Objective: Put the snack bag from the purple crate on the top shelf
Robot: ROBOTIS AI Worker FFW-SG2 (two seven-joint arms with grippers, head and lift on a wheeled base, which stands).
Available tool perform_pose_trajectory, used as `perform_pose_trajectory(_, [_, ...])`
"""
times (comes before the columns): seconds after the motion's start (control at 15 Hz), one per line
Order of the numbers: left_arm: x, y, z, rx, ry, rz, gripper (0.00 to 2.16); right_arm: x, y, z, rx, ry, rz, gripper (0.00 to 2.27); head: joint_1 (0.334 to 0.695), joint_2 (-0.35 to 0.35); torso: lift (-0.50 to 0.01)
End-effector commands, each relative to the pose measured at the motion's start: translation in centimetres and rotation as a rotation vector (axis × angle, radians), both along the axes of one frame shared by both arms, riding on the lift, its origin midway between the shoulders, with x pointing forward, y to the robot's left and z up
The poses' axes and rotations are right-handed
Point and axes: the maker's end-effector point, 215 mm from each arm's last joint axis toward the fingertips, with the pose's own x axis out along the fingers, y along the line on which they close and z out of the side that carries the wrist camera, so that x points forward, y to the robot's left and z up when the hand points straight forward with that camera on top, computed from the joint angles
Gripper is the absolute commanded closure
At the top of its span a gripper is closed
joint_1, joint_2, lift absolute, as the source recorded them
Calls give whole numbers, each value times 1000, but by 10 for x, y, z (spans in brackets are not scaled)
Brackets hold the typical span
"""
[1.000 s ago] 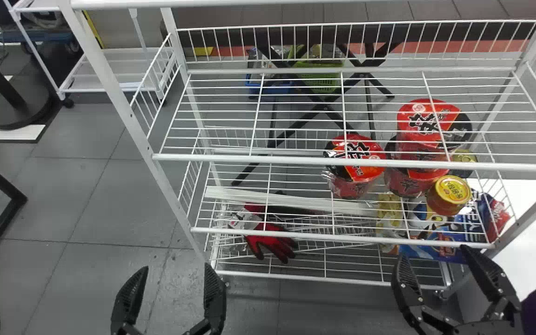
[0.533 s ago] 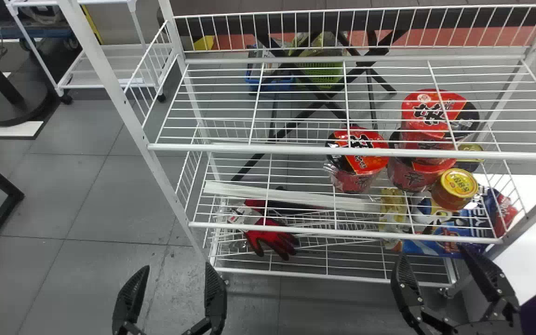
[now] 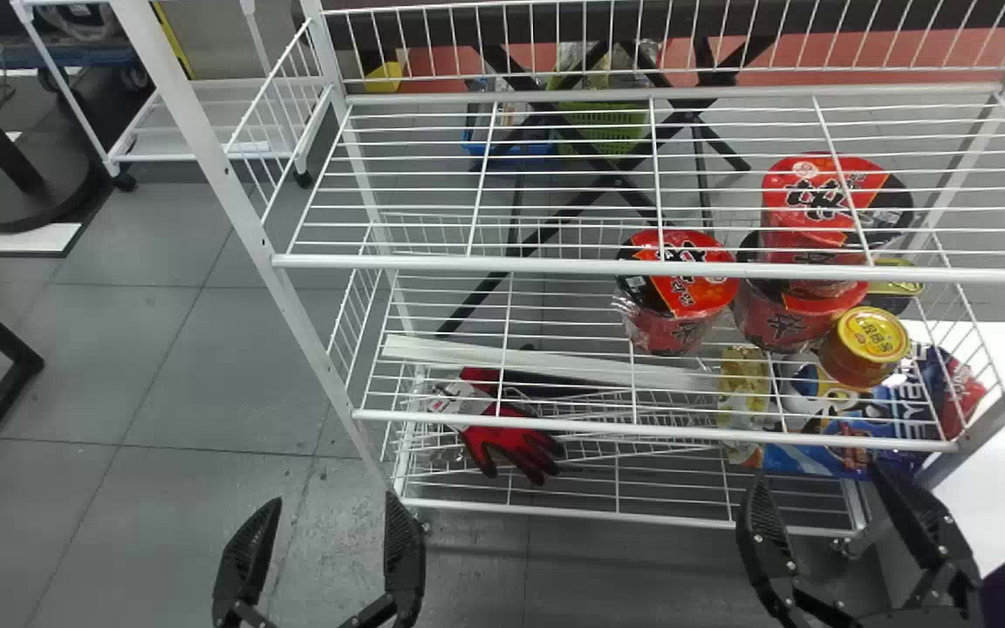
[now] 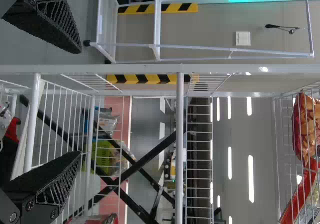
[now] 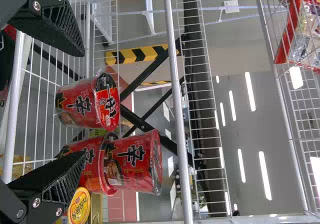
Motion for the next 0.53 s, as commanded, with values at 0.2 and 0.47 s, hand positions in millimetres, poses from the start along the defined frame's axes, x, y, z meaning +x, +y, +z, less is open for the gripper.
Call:
perform_pose_trajectory(0.2, [4, 1, -3, -2, 0, 0, 87, -3, 2, 6, 4, -24, 0, 124, 695, 116, -452])
perform_pose_trajectory(0.47, [2, 4, -8, -6, 9, 20, 87, 7, -24, 12, 10, 59, -34, 124, 695, 119, -452])
